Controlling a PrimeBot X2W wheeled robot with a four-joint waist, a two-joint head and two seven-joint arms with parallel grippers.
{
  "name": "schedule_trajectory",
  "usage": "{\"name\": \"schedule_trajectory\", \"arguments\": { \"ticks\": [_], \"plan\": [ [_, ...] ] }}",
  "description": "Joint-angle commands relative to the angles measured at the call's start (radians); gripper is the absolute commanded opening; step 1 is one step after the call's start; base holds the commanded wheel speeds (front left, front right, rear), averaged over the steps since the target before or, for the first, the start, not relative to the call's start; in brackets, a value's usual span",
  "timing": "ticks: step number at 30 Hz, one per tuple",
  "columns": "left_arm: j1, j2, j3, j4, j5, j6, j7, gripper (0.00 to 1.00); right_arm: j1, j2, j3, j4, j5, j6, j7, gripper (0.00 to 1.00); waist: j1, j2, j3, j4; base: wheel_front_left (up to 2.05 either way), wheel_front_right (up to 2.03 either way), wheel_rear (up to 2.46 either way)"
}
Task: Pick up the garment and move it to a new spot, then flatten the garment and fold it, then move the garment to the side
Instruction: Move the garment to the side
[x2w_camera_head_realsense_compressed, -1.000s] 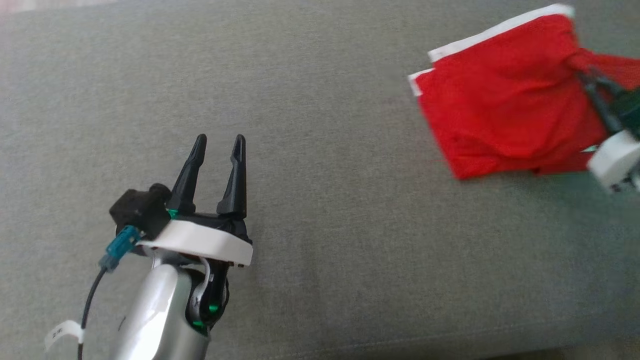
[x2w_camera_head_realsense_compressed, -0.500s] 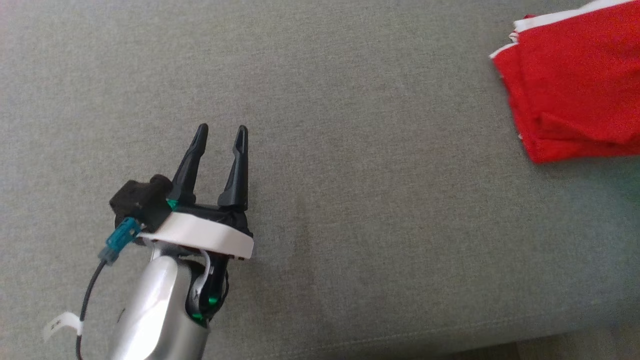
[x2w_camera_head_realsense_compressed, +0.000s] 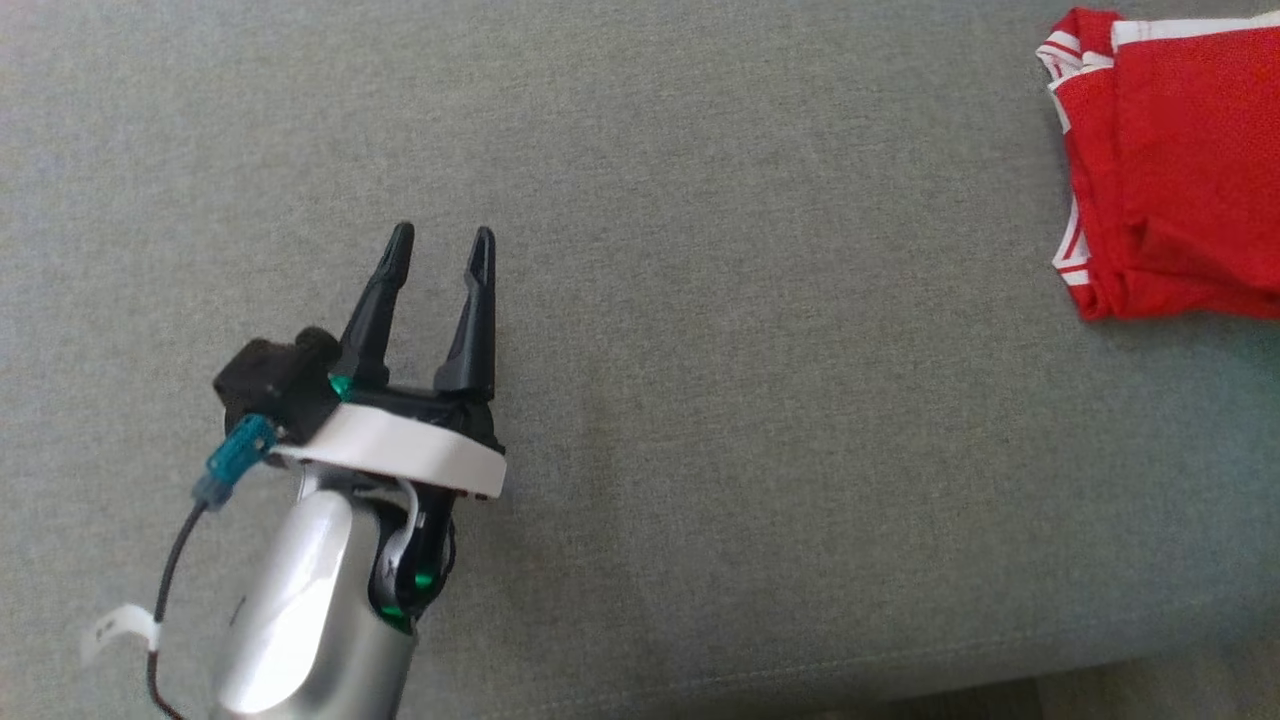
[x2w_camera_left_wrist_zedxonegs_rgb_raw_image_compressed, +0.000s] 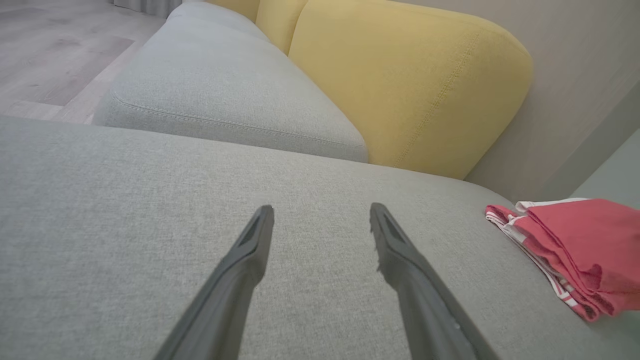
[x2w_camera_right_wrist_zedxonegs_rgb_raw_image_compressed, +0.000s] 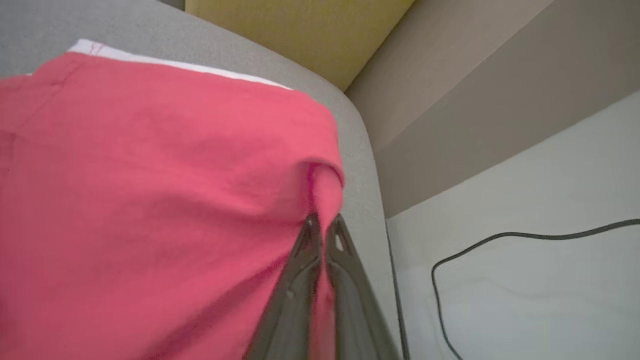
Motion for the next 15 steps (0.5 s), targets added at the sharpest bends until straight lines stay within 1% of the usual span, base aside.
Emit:
{"name": "schedule_trajectory", "arguments": {
  "ticks": [1, 6, 10, 13, 15],
  "plan": [
    [-0.036, 0.008, 0.028, -0.028, 0.008, -0.006, -0.012, 1.00, 0.016, -0.015, -0.028, -0.035, 0.019, 0.007, 0.003, 1.00, -0.0001, 0.0000, 0.003, 0.002, 0.00, 0.00, 0.00],
    [-0.038, 0.008, 0.032, -0.018, 0.005, -0.007, -0.012, 1.00, 0.007, 0.034, -0.087, -0.065, 0.035, 0.007, -0.007, 1.00, -0.0001, 0.0000, -0.010, 0.007, 0.00, 0.00, 0.00],
    [-0.032, 0.008, 0.036, -0.016, 0.002, -0.005, -0.012, 1.00, -0.002, 0.069, -0.099, -0.113, 0.023, 0.007, -0.030, 1.00, -0.0001, 0.0000, -0.036, 0.009, 0.00, 0.00, 0.00],
    [-0.024, 0.008, 0.039, -0.018, 0.000, -0.002, -0.012, 1.00, -0.013, 0.114, -0.105, -0.160, 0.015, 0.007, -0.063, 1.00, -0.0001, 0.0000, -0.063, 0.013, 0.00, 0.00, 0.00],
    [-0.017, 0.008, 0.043, -0.021, -0.001, 0.001, -0.012, 1.00, -0.014, 0.155, -0.100, -0.202, 0.013, 0.007, -0.094, 1.00, -0.0001, 0.0000, -0.084, 0.017, 0.00, 0.00, 0.00]
  ]
}}
